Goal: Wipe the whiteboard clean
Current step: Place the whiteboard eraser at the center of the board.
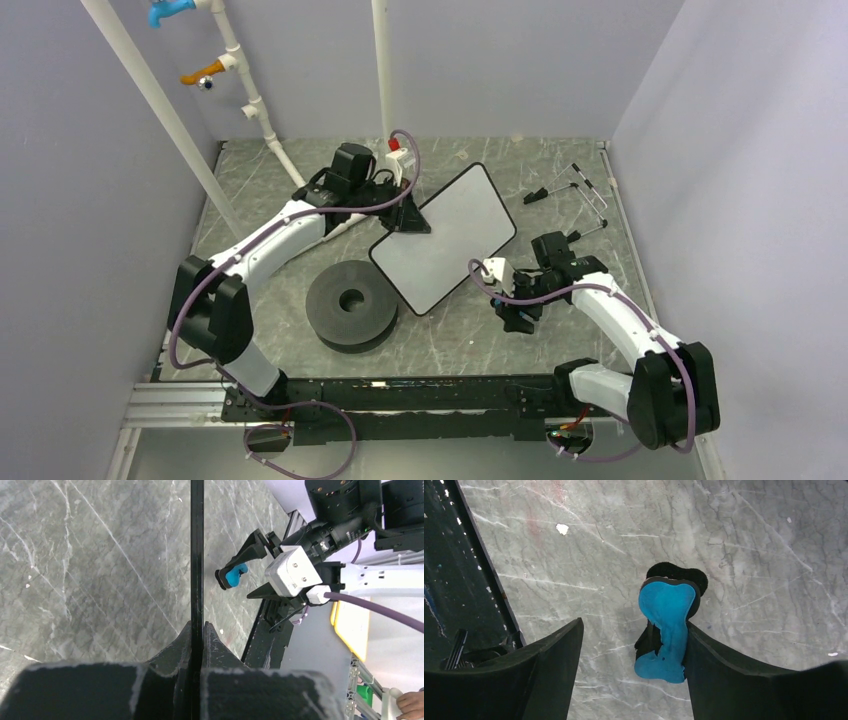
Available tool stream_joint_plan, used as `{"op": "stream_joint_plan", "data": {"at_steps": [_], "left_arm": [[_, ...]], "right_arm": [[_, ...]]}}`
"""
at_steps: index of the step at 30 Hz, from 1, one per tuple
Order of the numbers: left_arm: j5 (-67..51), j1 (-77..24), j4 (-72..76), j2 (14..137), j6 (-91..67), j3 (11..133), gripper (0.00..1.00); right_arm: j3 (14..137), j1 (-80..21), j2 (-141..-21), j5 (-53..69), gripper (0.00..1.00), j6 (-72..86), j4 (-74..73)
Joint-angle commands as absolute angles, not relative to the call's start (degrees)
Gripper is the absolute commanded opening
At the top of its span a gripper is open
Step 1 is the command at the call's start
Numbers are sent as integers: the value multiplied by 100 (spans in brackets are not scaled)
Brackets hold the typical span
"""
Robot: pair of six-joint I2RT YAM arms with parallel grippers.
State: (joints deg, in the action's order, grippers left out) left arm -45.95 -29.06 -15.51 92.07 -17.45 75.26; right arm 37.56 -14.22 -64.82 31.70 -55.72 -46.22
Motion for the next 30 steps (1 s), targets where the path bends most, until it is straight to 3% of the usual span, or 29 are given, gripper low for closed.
{"op": "stream_joint_plan", "data": {"at_steps": [1,7,13,22,30], "left_arm": [[-4617,-2951,-1592,8839,-1445,7750,0],[-4619,-2976,-1602,8766,-1421,7717,0],[-4967,-3087,-1199,8570,-1766,7423,0],[-4781,-3313,-90,8652,-2801,6727,0],[-4607,-3461,-102,9025,-2791,6835,0]], "right_arm": [[3999,-1436,-6390,3455,73,-5766,-4605],[3730,-1456,-6583,3494,86,-6224,-4617],[3391,-1458,-6353,3558,88,-6459,-3970],[3783,-1501,-6513,3757,89,-5314,-3293],[3901,-1564,-6478,3667,89,-4879,-3281]]}}
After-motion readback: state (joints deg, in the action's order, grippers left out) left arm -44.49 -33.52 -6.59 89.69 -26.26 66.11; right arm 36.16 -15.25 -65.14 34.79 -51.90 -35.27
